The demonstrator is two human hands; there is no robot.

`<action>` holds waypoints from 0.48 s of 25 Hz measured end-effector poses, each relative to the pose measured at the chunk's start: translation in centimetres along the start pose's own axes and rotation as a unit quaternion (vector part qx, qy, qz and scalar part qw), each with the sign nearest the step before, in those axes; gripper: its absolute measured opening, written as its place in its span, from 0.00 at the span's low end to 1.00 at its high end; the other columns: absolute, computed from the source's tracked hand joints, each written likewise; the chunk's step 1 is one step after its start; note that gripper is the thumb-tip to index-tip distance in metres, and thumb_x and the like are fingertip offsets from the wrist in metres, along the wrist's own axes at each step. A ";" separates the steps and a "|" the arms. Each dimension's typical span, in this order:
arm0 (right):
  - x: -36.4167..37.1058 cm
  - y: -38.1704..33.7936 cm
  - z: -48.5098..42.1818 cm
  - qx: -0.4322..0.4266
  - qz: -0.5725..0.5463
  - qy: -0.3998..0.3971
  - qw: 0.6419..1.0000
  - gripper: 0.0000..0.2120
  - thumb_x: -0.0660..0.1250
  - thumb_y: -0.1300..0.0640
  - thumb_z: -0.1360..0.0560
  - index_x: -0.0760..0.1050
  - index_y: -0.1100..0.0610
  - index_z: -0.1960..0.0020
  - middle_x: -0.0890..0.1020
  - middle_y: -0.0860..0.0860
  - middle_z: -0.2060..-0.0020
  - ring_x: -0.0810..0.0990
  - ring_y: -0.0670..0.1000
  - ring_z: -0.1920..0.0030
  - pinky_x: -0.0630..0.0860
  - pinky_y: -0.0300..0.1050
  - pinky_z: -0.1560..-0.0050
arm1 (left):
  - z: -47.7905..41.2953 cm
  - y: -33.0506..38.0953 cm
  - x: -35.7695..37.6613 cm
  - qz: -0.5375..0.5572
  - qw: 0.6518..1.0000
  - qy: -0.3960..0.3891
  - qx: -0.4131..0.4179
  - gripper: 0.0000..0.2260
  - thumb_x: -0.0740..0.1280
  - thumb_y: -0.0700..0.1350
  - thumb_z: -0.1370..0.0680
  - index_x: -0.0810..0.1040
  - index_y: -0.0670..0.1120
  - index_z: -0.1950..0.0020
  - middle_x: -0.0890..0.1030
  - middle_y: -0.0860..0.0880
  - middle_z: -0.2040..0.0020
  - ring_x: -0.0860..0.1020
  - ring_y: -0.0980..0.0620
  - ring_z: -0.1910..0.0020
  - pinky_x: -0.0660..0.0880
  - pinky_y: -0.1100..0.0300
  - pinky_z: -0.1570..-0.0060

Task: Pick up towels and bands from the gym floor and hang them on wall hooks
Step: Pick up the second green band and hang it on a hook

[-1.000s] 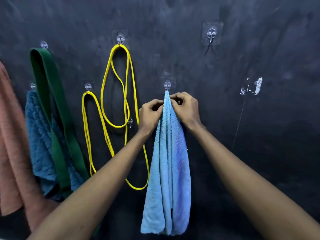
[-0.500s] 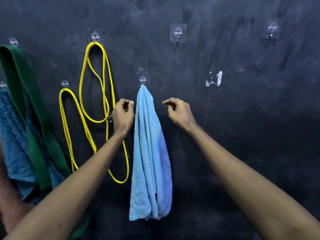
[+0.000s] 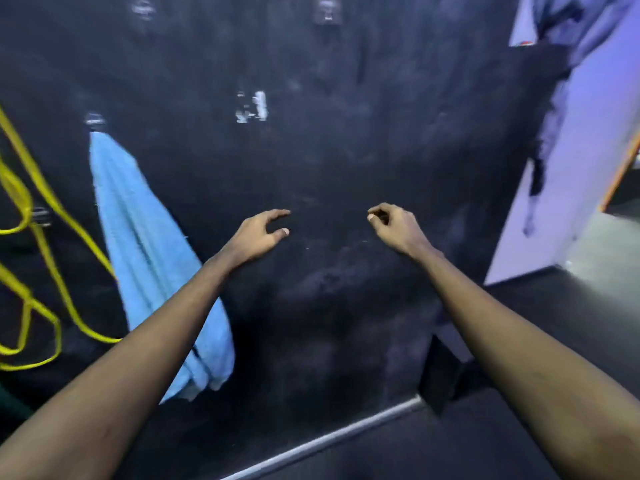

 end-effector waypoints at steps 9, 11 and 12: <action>-20.2 24.5 12.6 0.220 0.102 0.052 0.969 0.27 0.66 0.49 0.22 0.69 0.59 0.27 0.76 0.56 0.32 0.75 0.55 0.32 0.70 0.46 0.32 | -7.8 16.9 25.4 0.041 0.968 -0.230 0.094 0.25 0.69 0.51 0.23 0.67 0.59 0.27 0.71 0.52 0.27 0.68 0.53 0.28 0.63 0.60 0.33; -25.2 29.3 16.3 0.277 0.117 0.077 0.951 0.27 0.67 0.50 0.22 0.69 0.60 0.27 0.75 0.56 0.31 0.74 0.55 0.32 0.69 0.45 0.34 | -9.7 21.0 30.4 0.046 0.958 -0.254 0.123 0.25 0.69 0.49 0.23 0.68 0.59 0.27 0.71 0.51 0.28 0.68 0.52 0.28 0.63 0.60 0.33; -27.8 31.7 18.3 0.310 0.123 0.093 0.938 0.27 0.67 0.50 0.22 0.68 0.60 0.27 0.74 0.56 0.30 0.73 0.55 0.31 0.68 0.44 0.34 | -10.7 23.5 33.0 0.047 0.952 -0.266 0.142 0.25 0.69 0.48 0.23 0.68 0.58 0.27 0.72 0.51 0.28 0.68 0.51 0.28 0.63 0.59 0.33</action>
Point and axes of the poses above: each hand's wrist, its own z-axis away from the middle knuckle, its own x-axis out of the palm, y = z × x, the point moved 10 cm from there along -z, towards the middle knuckle
